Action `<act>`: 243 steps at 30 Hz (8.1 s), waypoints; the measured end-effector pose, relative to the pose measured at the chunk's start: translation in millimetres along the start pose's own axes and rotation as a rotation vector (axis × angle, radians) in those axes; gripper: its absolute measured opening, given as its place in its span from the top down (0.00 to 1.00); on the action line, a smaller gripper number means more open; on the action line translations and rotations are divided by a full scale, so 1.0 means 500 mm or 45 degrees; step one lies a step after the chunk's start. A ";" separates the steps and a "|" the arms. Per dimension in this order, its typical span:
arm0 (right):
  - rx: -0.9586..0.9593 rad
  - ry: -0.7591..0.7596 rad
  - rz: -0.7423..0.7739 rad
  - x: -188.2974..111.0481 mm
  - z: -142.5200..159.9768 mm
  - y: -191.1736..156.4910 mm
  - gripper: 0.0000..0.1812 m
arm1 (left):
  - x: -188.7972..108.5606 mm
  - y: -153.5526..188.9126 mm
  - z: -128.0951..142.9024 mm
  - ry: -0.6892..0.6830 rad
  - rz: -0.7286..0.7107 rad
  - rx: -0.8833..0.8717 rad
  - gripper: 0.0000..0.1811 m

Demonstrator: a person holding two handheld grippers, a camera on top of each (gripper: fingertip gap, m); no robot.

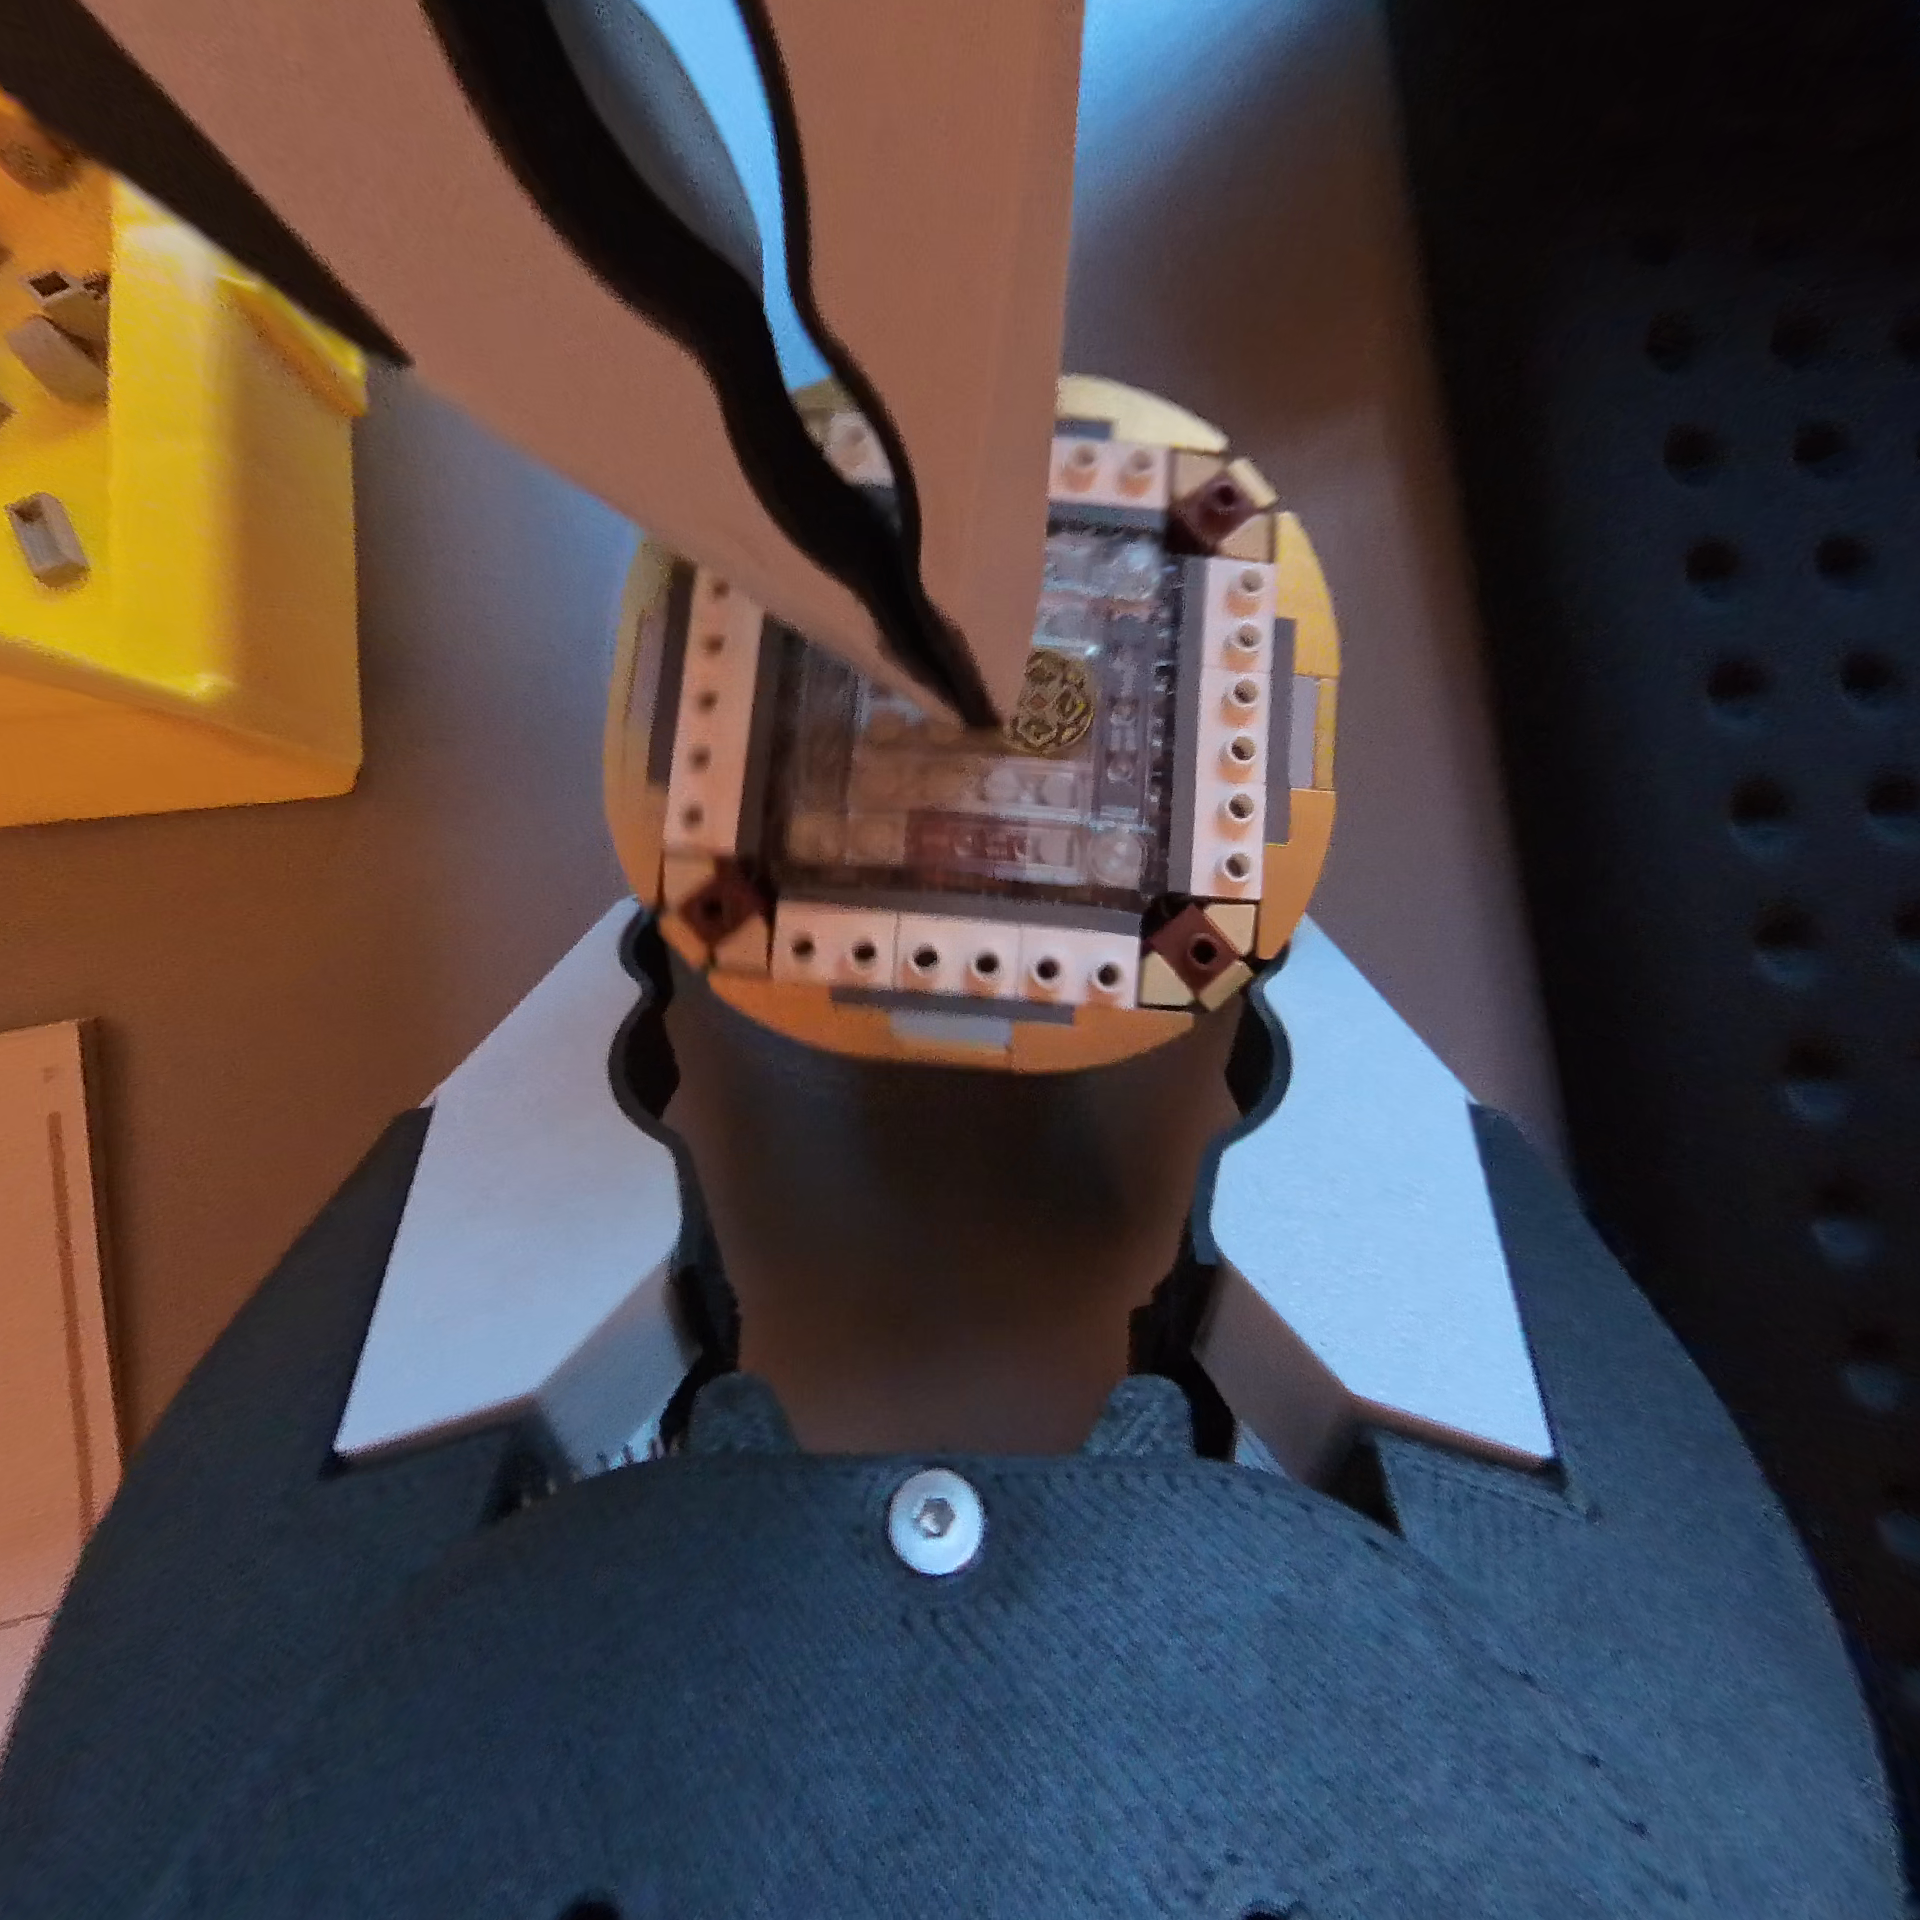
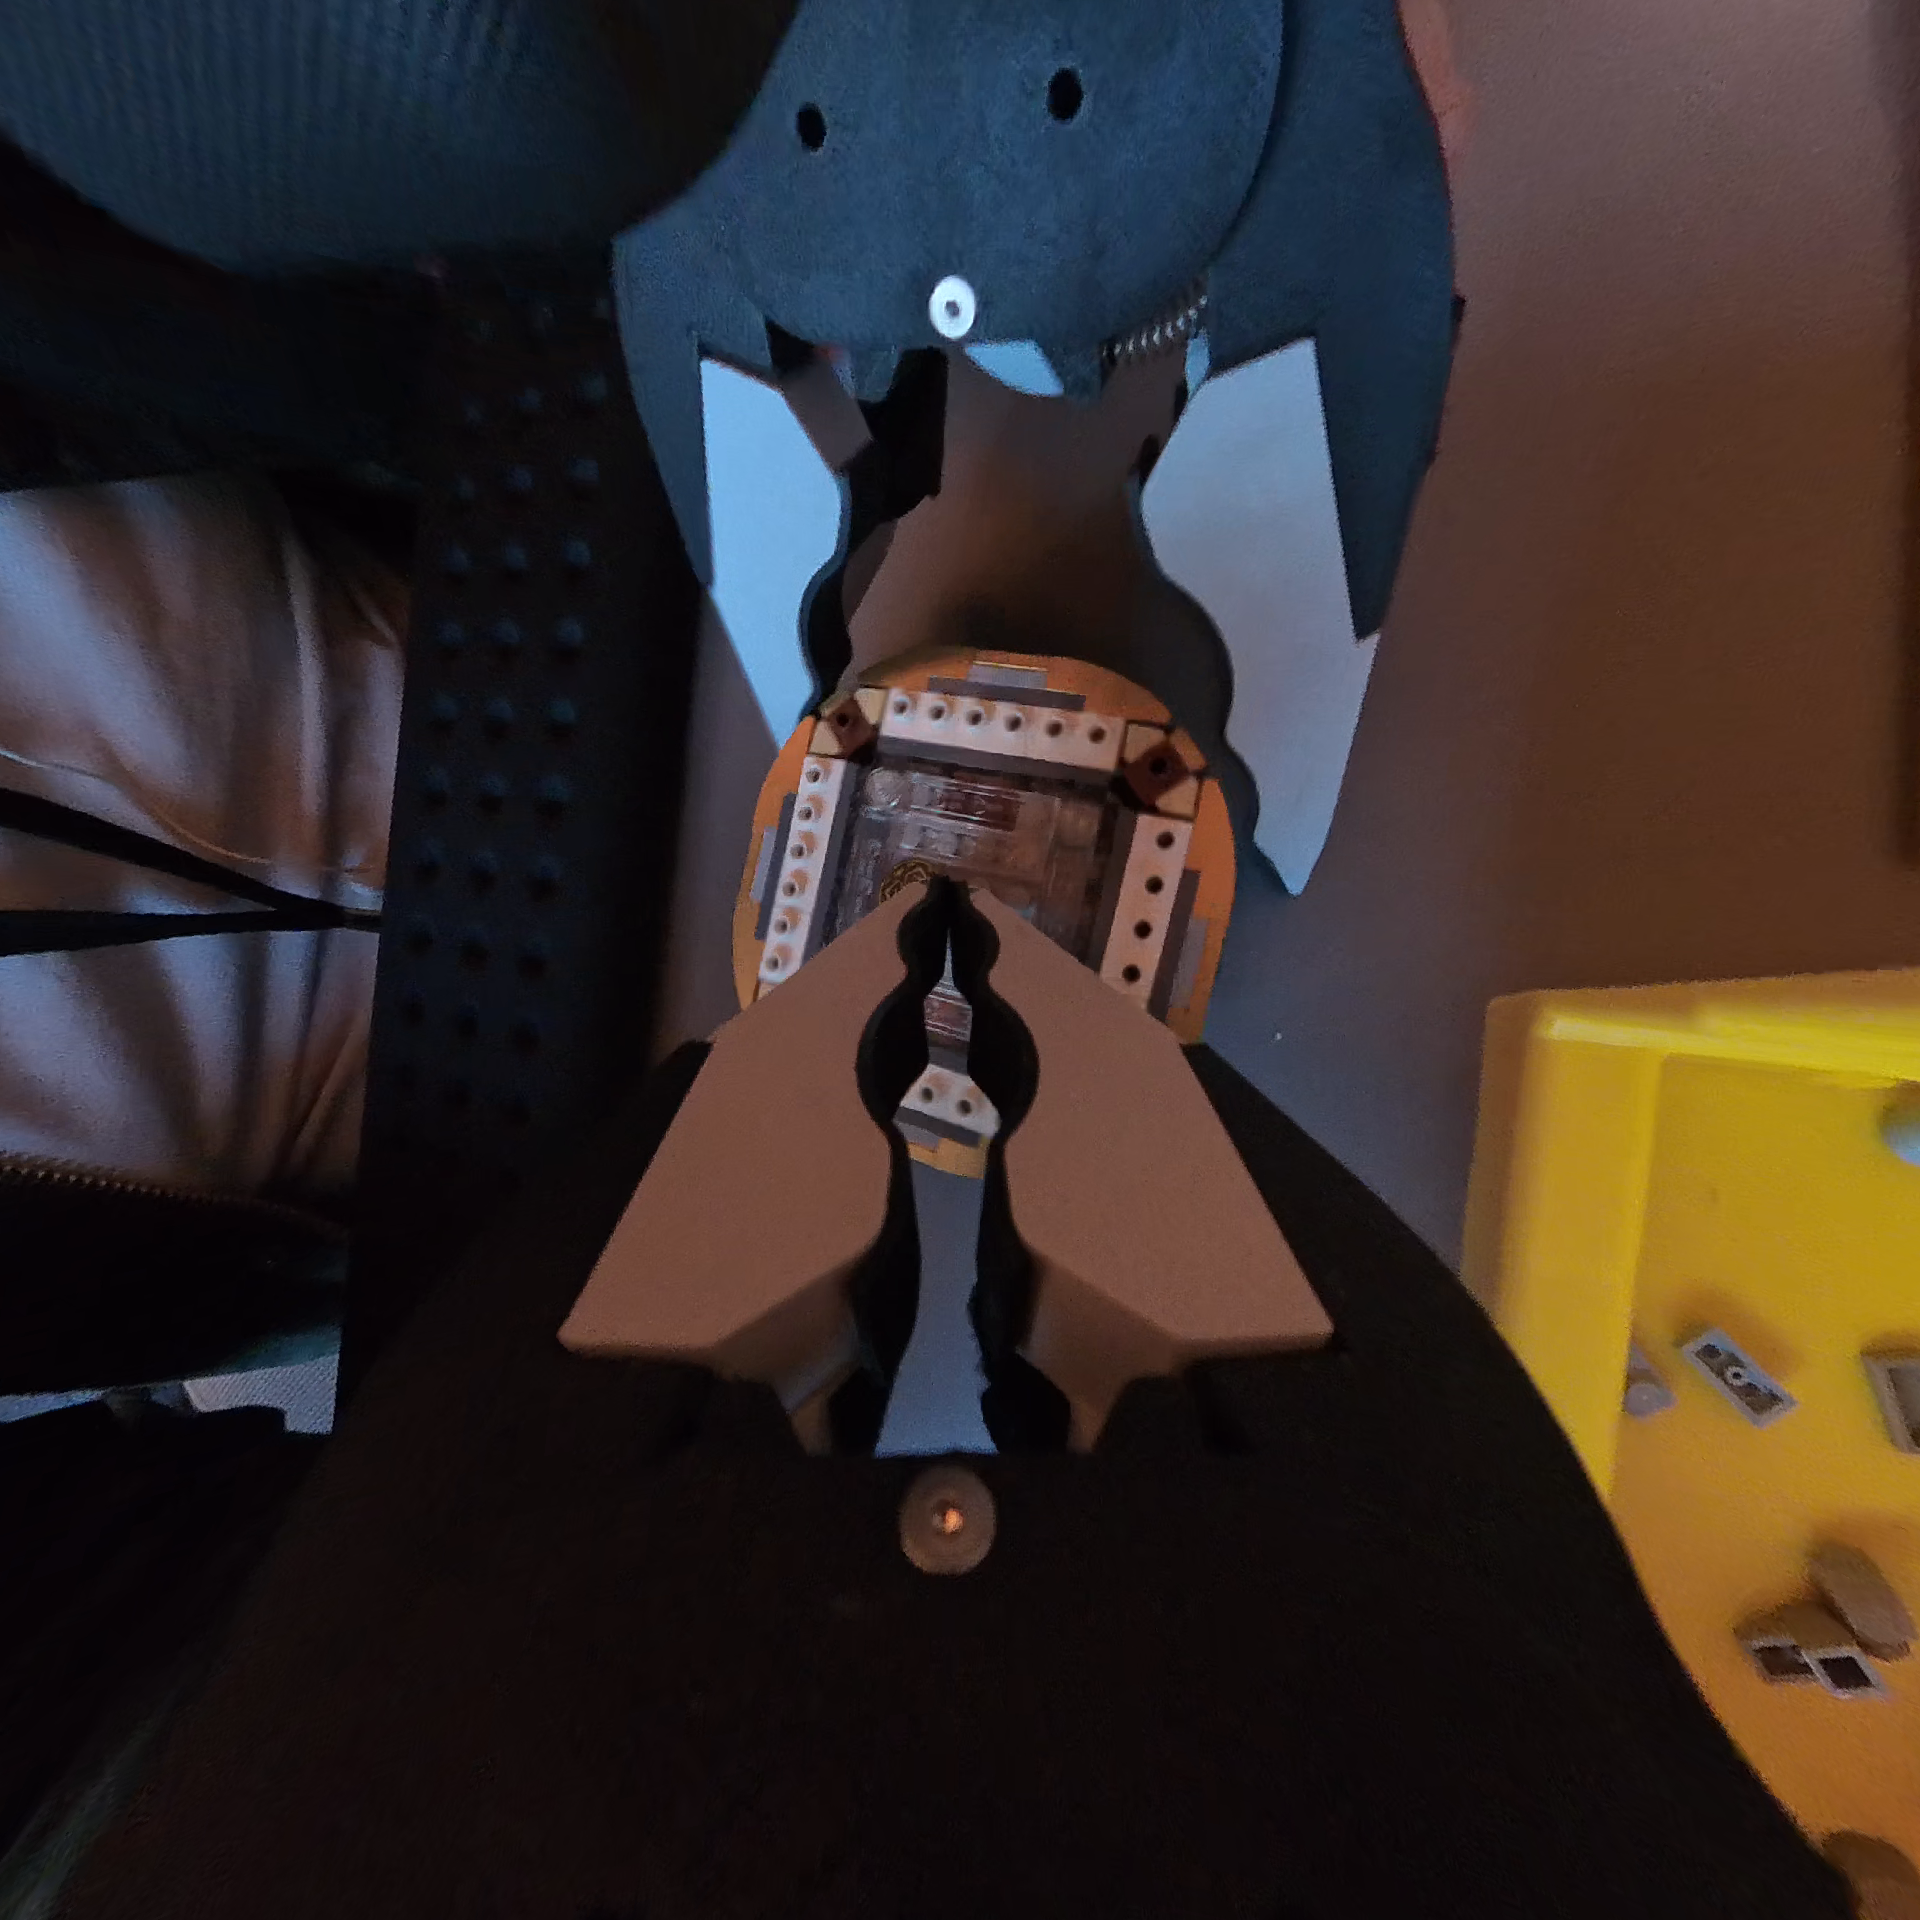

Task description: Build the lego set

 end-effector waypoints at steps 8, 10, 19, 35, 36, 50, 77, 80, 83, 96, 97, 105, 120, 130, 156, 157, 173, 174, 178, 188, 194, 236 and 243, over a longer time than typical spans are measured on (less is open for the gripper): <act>0.115 0.028 -0.057 -0.006 0.018 0.001 1.00 | -0.003 0.004 0.001 -0.022 -0.029 0.018 0.43; 0.142 0.027 -0.033 -0.005 0.018 -0.003 1.00 | -0.008 0.012 -0.005 -0.024 0.017 -0.032 0.44; 0.135 0.035 0.064 -0.005 0.019 -0.017 1.00 | 0.014 0.023 -0.037 0.089 -0.112 0.022 0.29; 0.381 0.150 -0.055 -0.012 0.040 0.002 1.00 | 0.037 0.024 -0.040 0.162 -0.068 0.010 0.32; 0.391 0.155 -0.066 -0.011 0.041 0.003 1.00 | 0.037 0.024 -0.040 0.160 -0.065 0.013 0.32; 0.538 0.288 -0.286 -0.006 0.061 0.022 1.00 | 0.035 0.025 -0.038 0.150 -0.068 0.012 0.32; -0.116 0.410 0.301 0.004 0.067 -0.062 0.93 | 0.023 0.019 -0.032 0.115 -0.093 -0.004 0.32; -0.119 0.426 0.287 0.005 0.071 -0.061 0.93 | 0.023 0.020 -0.032 0.113 -0.093 -0.003 0.32; -0.164 0.405 0.290 0.005 0.070 -0.062 0.93 | 0.024 0.020 -0.032 0.111 -0.093 -0.003 0.32; -0.536 0.378 0.685 0.019 0.079 -0.095 1.00 | 0.029 0.031 -0.036 0.100 -0.069 0.011 0.32; -0.523 0.392 0.690 0.020 0.079 -0.095 1.00 | 0.029 0.032 -0.037 0.086 -0.073 0.016 0.32; -0.210 0.645 0.421 -0.001 0.082 -0.079 0.90 | 0.025 0.027 -0.033 0.086 -0.089 -0.007 0.32; -0.350 0.286 0.704 0.033 0.053 -0.128 0.91 | 0.027 0.021 -0.037 0.064 -0.159 -0.069 0.32; -0.473 0.287 1.056 0.038 0.062 -0.144 1.00 | 0.026 0.019 -0.034 0.087 -0.159 -0.072 0.32; -0.138 0.527 0.509 -0.022 0.125 -0.089 0.60 | -0.018 0.027 0.013 0.091 -0.040 -0.074 0.46; -0.127 0.534 0.498 -0.023 0.125 -0.089 0.60 | -0.018 0.027 0.013 0.102 -0.034 -0.075 0.48; 0.144 0.643 0.422 -0.046 0.139 -0.066 0.63 | -0.039 0.016 0.027 0.139 0.024 -0.205 0.61; 0.168 0.654 0.413 -0.048 0.140 -0.064 0.64 | -0.042 0.015 0.029 0.142 0.029 -0.218 0.61; 0.367 0.659 0.376 -0.047 0.158 -0.041 0.67 | -0.063 0.008 0.043 0.136 0.020 -0.280 0.71; 0.714 0.794 0.068 -0.017 0.167 0.003 0.75 | -0.088 -0.033 0.060 0.470 0.360 -0.819 0.67; 0.761 0.803 0.043 -0.021 0.173 0.013 0.81 | -0.063 -0.057 0.070 0.527 0.515 -1.023 0.74; -0.254 0.641 0.470 -0.003 0.120 -0.061 0.73 | -0.089 0.015 -0.019 0.468 0.034 -0.185 0.90; -0.450 0.567 0.610 -0.005 0.121 -0.074 0.75 | -0.082 0.036 -0.026 0.438 -0.026 0.003 0.82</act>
Point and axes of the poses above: each gripper's, where its closed fingertips meet, x out along the fingers, z out of its underside, y = z × x across the jaws, the point moved 10 cm from there along -x, back along the fingers, and after that the axes turned 10 degrees about y, right-handed, at the moved point
